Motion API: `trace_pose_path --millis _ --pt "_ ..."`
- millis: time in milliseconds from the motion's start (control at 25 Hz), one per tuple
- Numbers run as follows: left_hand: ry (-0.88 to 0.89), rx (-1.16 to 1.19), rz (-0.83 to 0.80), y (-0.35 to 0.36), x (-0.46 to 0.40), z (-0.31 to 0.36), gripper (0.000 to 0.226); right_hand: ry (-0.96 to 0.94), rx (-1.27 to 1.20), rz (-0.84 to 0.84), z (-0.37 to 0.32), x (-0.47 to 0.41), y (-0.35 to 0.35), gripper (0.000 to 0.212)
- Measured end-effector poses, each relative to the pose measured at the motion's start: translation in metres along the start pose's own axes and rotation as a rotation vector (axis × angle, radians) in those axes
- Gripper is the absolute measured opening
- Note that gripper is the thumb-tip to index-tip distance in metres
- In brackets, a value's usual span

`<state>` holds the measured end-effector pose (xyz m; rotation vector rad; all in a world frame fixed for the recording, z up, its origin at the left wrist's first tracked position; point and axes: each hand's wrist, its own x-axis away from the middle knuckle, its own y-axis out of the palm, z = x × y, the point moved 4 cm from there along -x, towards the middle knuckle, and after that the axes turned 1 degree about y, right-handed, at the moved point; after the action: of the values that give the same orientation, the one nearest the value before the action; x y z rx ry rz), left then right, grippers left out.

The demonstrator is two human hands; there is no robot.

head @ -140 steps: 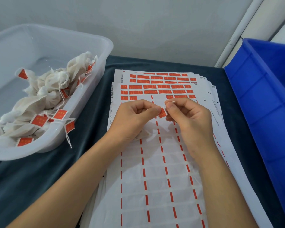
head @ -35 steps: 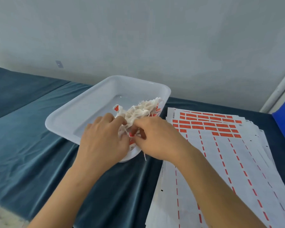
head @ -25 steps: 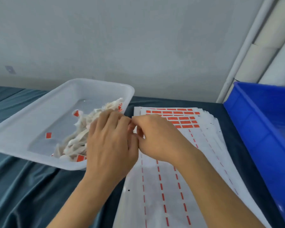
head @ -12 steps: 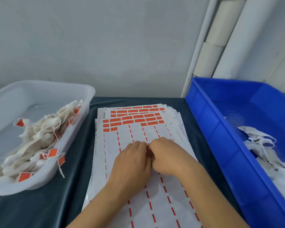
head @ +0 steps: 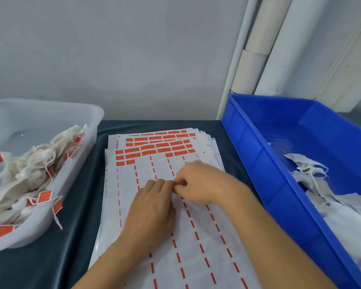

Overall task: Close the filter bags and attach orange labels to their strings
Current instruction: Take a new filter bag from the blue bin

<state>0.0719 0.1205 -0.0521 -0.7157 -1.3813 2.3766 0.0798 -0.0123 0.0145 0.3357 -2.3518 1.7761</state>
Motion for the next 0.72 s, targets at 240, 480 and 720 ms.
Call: trace_pose_path --millis 240,480,720 --pt "0.088 -0.052 -0.092 0.007 0.002 0.000 0.039 0.102 -0.074 0.583 0.062 0.006 -0.117 0.020" --pt "0.089 -0.089 -0.102 0.012 -0.001 -0.004 0.037 0.518 0.031 0.472 0.185 0.033 -0.137 0.019" --pt "0.075 -0.107 -0.118 0.013 -0.002 -0.001 0.035 0.650 -0.152 0.061 0.208 0.045 -0.066 0.026"
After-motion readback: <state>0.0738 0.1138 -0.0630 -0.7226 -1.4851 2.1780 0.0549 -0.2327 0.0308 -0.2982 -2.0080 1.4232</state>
